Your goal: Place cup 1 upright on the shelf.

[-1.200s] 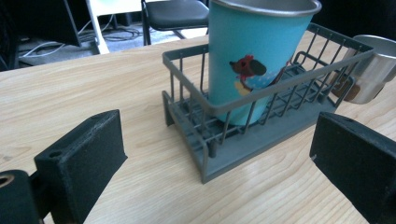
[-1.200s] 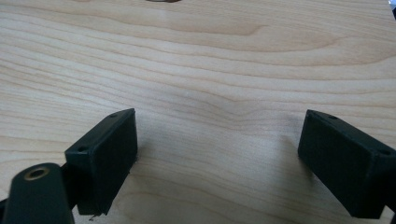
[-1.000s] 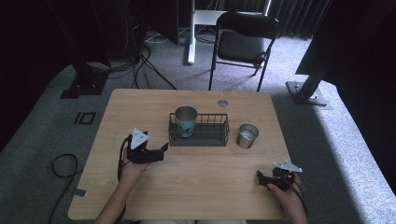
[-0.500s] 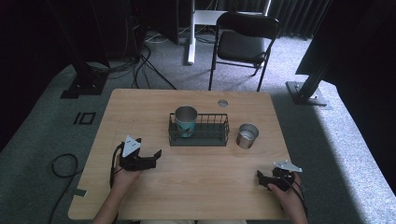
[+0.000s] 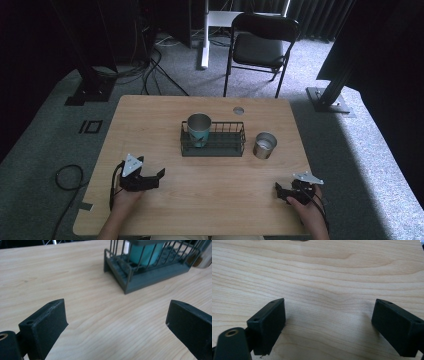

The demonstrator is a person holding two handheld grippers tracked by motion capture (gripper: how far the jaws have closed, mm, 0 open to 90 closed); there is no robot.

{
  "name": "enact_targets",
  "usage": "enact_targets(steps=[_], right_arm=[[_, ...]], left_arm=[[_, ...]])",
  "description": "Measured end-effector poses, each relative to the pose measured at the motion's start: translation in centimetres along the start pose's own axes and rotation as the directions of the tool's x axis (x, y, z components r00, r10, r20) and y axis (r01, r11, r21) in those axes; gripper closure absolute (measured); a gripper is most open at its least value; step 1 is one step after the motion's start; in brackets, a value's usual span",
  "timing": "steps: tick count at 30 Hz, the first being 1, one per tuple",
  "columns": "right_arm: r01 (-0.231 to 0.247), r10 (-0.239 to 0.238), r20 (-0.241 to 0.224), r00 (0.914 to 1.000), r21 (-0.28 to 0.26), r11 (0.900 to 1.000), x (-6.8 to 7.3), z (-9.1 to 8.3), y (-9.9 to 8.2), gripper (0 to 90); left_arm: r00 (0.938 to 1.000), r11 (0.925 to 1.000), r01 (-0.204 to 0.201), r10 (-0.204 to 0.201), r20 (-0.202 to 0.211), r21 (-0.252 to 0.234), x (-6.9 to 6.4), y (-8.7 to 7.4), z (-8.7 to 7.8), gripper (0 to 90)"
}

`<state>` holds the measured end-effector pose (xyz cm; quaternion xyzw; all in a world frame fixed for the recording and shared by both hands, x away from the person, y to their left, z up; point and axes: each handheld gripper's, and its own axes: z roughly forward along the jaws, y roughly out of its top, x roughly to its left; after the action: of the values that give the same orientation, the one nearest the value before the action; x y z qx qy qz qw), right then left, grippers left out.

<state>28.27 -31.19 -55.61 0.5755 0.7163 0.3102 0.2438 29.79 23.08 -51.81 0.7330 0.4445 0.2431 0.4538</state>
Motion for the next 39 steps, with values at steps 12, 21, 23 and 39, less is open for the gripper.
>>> enact_targets(steps=[12, 21, 23, 39], right_arm=[[0.000, 0.000, 0.000, 1.0000, 0.000, 1.0000, 0.0, 0.0, 0.0, 11.5], [0.000, 0.000, 0.000, 1.0000, 0.000, 1.0000, 0.0, 0.0, 0.0, 11.5], [0.000, 0.000, 0.000, 1.0000, 0.000, 1.0000, 0.0, 0.0, 0.0, 11.5], [-0.001, 0.001, 0.000, 1.0000, 0.000, 1.0000, 0.0, 0.0, 0.0, 11.5]], left_arm=[[0.9995, 0.9979, -0.029, 0.029, -0.009, 0.058, 1.0, -1.5, -1.1, 3.9], [0.9991, 0.9924, -0.028, 0.031, -0.030, 0.120, 2.0, -2.6, -2.1, 3.9], [0.9990, 0.9922, -0.025, 0.029, -0.033, 0.122, 2.0, -2.7, -2.2, 3.9], [0.9972, 0.9733, 0.035, -0.019, -0.073, 0.227, 4.2, -4.5, -3.2, 3.8]])
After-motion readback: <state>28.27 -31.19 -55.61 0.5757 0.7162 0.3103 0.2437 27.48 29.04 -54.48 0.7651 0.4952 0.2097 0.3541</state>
